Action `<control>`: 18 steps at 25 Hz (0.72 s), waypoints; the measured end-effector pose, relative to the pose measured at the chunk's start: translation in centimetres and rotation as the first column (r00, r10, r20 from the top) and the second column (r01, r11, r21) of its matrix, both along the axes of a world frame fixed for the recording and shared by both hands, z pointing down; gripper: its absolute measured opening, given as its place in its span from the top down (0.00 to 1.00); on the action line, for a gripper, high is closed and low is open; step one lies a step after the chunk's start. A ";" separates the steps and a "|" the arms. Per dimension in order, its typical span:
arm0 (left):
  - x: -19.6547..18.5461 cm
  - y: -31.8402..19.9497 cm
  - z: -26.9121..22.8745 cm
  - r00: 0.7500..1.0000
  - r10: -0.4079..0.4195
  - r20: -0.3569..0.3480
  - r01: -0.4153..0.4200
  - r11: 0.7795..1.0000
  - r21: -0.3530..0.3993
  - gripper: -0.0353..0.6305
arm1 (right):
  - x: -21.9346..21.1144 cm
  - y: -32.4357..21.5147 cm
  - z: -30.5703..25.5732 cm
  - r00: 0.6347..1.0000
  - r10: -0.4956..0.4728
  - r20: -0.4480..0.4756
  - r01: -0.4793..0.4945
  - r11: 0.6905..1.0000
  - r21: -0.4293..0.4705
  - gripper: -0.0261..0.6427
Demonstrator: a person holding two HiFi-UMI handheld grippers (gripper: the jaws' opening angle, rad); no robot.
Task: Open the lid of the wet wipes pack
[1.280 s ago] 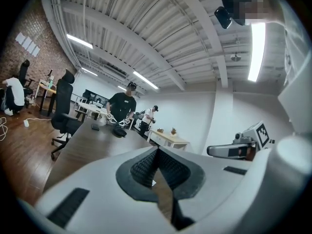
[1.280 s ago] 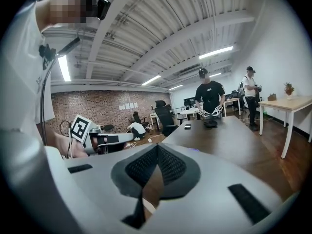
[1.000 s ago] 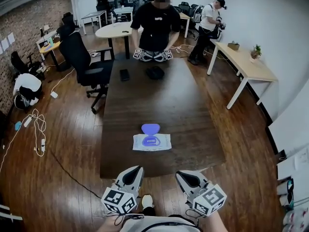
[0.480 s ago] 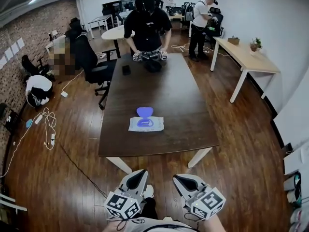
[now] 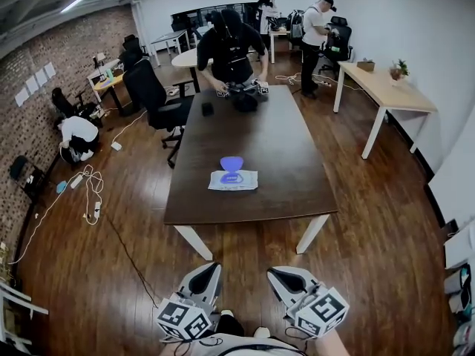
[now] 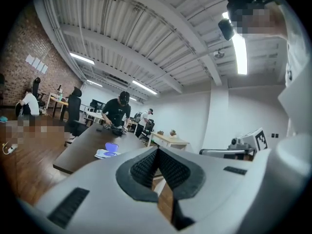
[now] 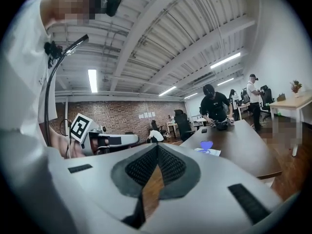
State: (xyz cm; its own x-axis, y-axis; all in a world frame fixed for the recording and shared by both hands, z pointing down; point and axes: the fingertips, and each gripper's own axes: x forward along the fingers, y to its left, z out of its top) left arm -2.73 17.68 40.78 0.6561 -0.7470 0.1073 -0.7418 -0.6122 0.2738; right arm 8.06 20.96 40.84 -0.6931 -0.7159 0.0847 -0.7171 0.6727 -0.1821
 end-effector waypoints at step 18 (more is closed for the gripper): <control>-3.8 0.8 -3.0 0.995 0.095 -0.014 -0.094 0.993 0.070 0.94 | -4.9 1.4 -2.8 0.997 0.083 -0.005 -0.083 0.996 0.040 0.95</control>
